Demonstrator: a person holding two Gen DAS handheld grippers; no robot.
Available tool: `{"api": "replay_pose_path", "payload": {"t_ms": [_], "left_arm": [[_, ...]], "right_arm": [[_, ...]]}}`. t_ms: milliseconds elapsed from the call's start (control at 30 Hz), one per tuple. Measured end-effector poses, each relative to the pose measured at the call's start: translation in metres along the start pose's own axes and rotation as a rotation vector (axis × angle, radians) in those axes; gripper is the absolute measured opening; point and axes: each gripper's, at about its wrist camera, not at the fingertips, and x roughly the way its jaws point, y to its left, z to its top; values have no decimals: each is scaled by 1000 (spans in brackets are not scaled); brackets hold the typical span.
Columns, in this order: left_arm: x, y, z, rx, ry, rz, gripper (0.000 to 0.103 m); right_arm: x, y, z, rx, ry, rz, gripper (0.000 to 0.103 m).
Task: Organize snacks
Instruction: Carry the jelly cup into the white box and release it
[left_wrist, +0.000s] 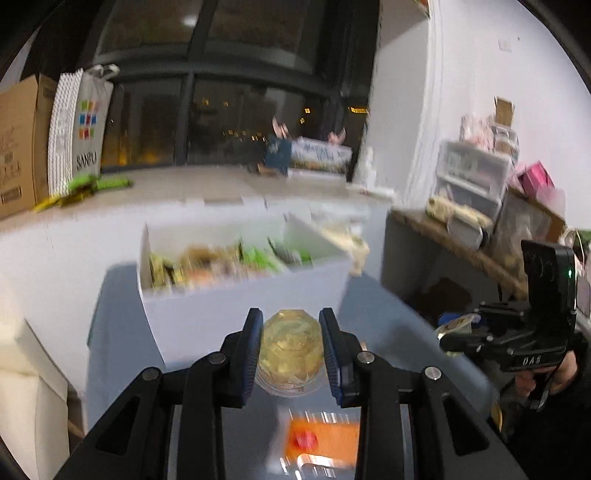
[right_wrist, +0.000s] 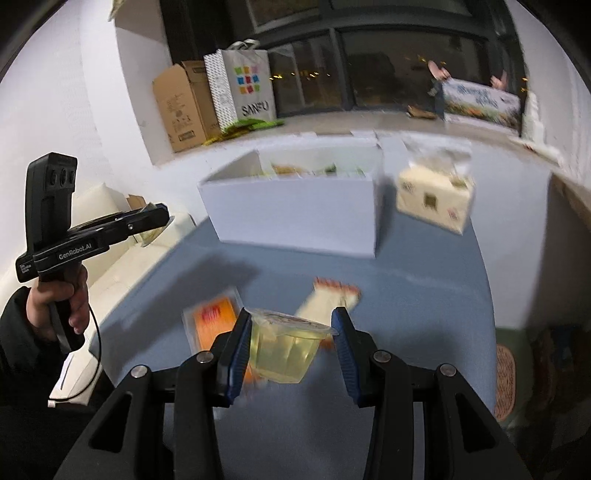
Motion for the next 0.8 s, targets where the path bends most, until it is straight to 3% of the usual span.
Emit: {"api": "replay_pose_path", "payload": {"t_ms": [167,333,500,700,733,767,800], "left_arm": [[34,25,65,-12,-41,13,35],[95,52,106,-67,7,7,35],[146,67,112,-93,84,14,35],[174,73,102,-92,161,33,37],[177,74,101,-98,184,58,55],[177,75,99,-104,201,84,87],[174,77,97,-116,194,99,100]], "right_arm": [[18,3,68,-52,-56,22,46],[65,-17,148,11,-71,38,46],[118,-49,197,99,-29,1,46],[149,-73,209,172,14,23,47],[152,-73,208,176,27,40,48],[156,-74,207,184,39,58,51],[158,-76,208,189,45,55,78]]}}
